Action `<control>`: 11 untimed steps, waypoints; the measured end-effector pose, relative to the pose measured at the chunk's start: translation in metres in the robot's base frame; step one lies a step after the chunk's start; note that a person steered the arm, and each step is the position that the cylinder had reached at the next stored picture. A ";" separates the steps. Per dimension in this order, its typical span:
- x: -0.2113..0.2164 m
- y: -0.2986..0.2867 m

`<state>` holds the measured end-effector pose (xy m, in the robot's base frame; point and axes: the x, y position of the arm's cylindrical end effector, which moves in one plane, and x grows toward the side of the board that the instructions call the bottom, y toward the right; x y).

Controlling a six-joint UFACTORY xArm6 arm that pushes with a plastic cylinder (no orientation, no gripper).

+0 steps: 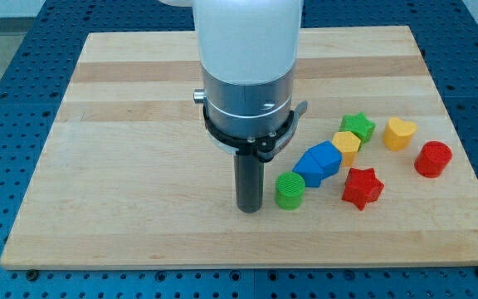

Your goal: Place the green circle towards the left side of the blue triangle

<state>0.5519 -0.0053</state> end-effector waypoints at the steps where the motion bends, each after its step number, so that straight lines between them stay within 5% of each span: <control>1: 0.053 0.000; 2: 0.062 0.073; 5: 0.011 0.043; 11: -0.020 0.024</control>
